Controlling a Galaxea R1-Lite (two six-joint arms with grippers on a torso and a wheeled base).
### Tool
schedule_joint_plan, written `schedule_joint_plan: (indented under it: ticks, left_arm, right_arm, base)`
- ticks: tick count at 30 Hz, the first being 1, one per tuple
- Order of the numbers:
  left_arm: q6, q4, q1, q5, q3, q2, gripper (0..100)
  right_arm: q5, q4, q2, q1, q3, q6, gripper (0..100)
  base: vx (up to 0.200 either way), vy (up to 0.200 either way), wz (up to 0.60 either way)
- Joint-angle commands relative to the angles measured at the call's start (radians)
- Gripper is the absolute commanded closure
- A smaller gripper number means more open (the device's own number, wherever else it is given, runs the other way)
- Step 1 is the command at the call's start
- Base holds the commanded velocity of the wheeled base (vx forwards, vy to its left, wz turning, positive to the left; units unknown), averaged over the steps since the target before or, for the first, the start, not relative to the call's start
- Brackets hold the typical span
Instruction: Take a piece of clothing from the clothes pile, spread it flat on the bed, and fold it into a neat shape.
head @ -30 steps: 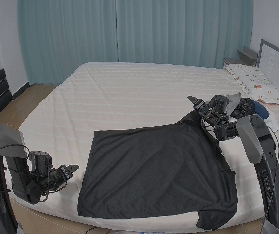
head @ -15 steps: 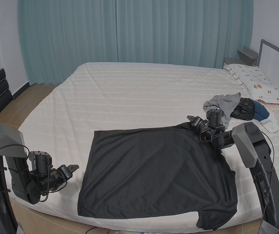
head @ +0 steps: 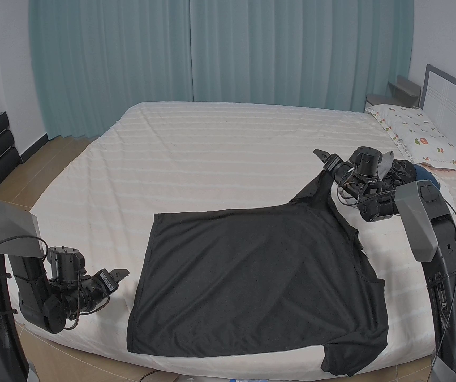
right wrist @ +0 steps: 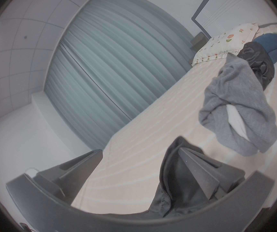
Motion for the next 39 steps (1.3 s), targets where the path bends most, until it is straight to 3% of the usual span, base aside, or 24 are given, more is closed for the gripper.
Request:
schedule_joint_plan:
  ticks: [1, 5, 11, 23, 25, 39]
  left_arm:
    - [-0.001, -0.001, -0.001, 0.0, -0.001, 0.0, 0]
    - [-0.001, -0.001, -0.002, 0.0, -0.002, 0.003, 0]
    - [-0.002, -0.001, -0.001, -0.001, -0.001, -0.002, 0]
    - [-0.002, -0.001, -0.001, -0.001, -0.001, -0.005, 0]
    - [-0.002, -0.001, 0.001, -0.001, -0.001, -0.005, 0]
    - [-0.002, -0.001, 0.006, 0.0, -0.005, -0.005, 0]
  right_arm:
    - [-0.004, 0.084, 0.103, -0.01, 0.001, -0.058, 0]
    - [-0.07, 0.092, 0.175, 0.013, 0.001, -0.058, 0]
    - [-0.108, 0.177, 0.12, 0.007, 0.001, -0.058, 0]
    - [-0.109, 0.26, -0.046, -0.011, 0.025, 0.071, 0]
    - [-0.102, 0.329, -0.069, -0.003, 0.057, 0.077, 0]
    - [-0.106, 0.466, 0.031, -0.02, 0.052, 0.114, 0]
  base:
    - [0.0, 0.0, 0.0]
    - [0.0, 0.0, 0.0]
    - [0.0, 0.0, 0.0]
    - [0.0, 0.0, 0.0]
    - [0.0, 0.0, 0.0]
    - [0.0, 0.0, 0.0]
